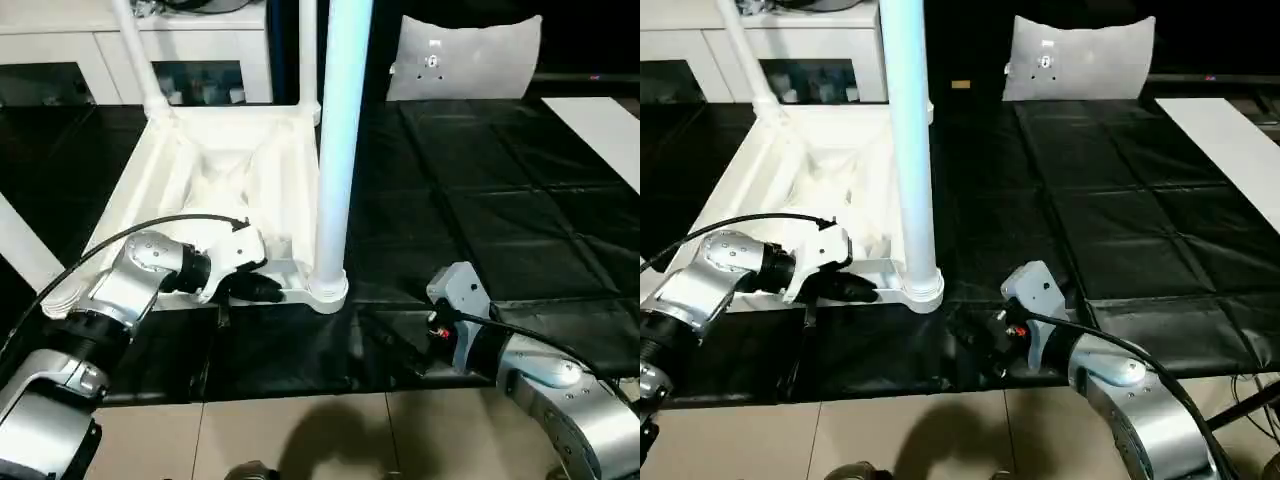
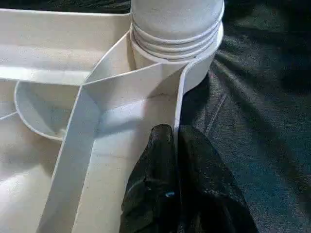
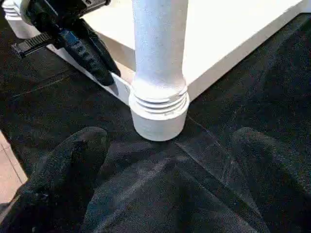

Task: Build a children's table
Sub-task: Rotate leg to tighten

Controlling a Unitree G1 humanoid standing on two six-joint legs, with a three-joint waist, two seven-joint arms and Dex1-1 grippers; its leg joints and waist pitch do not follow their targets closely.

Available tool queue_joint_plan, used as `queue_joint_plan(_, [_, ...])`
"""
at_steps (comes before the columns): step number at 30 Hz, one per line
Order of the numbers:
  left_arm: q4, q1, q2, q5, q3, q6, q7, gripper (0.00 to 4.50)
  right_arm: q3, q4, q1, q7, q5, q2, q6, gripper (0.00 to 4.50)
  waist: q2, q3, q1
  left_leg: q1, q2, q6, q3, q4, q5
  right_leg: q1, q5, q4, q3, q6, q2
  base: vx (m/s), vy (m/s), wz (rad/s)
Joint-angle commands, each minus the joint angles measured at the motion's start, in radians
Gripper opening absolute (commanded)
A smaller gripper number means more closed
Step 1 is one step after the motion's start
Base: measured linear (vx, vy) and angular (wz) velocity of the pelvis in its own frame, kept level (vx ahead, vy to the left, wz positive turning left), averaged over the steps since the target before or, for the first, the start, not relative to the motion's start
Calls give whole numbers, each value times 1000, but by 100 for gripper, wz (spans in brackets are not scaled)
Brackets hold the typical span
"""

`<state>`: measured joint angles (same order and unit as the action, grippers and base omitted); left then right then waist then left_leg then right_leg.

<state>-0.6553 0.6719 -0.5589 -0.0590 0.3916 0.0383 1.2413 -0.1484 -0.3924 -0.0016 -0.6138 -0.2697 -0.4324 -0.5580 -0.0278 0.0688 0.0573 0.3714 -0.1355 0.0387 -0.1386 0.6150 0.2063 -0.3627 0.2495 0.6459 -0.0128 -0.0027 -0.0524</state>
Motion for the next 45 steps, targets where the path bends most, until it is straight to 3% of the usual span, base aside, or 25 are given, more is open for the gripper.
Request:
queue_joint_plan(1, [-52,-6,0,34,20,-9,22,0,3,-16,-5,-1,-4,-2,1,450,1,-67,7,-9,-83,-21,24,-80,104,43,-67,-72,45,-268,-101,0,0,0])
queue_joint_plan(9, [11,-21,30,-29,-22,62,47,0,6,-10,-12,-3,-12,-5,0,450,2,-66,9,-12,-87,-38,21,-79,95,40,-80,-69,44,-288,-103,0,0,0])
queue_joint_plan(11, [-9,-15,37,-25,-26,50,44,45,3,-10,-11,-7,-12,-7,-1,450,4,-66,9,-11,-85,-42,20,-79,94,40,-76,-71,44,-288,-102,0,0,0])
queue_joint_plan(17, [-83,5,59,6,-49,-30,7,91,-8,-17,-6,-25,-16,-18,-7,450,4,-65,13,-12,-87,-37,20,-80,119,39,-27,-76,44,-277,-102,0,0,0])
queue_joint_plan(24, [-111,13,60,13,-48,-45,38,91,-12,-17,-6,-21,-10,-21,-5,450,3,-66,13,-11,-87,-35,19,-81,111,38,-49,-75,44,-271,-103,0,0,0])
queue_joint_plan(34, [-146,16,81,-3,-67,-64,77,14,-10,-11,-12,-21,-10,-22,1,450,4,-65,13,-12,-88,-34,19,-82,123,37,-36,-76,44,-277,-104,0,0,0])
queue_joint_plan(39, [-143,12,90,-18,-74,-65,105,4,-7,-2,-18,-23,-9,-22,11,450,5,-67,11,-11,-87,-46,18,-80,103,39,-79,-72,44,-283,-105,0,0,0])
queue_joint_plan(40, [-139,6,92,-13,-67,-78,120,4,-4,25,-38,-39,-9,-24,32,450,-2,-65,12,-11,-87,-46,18,-79,111,37,-67,-74,44,-285,-107,0,0,0])
queue_joint_plan(45, [-84,-29,94,-17,-48,-110,193,4,-16,141,-113,-120,-9,-33,111,450,-2,-67,6,-12,-90,-38,17,-79,120,38,-65,-74,44,-301,-105,0,0,0])
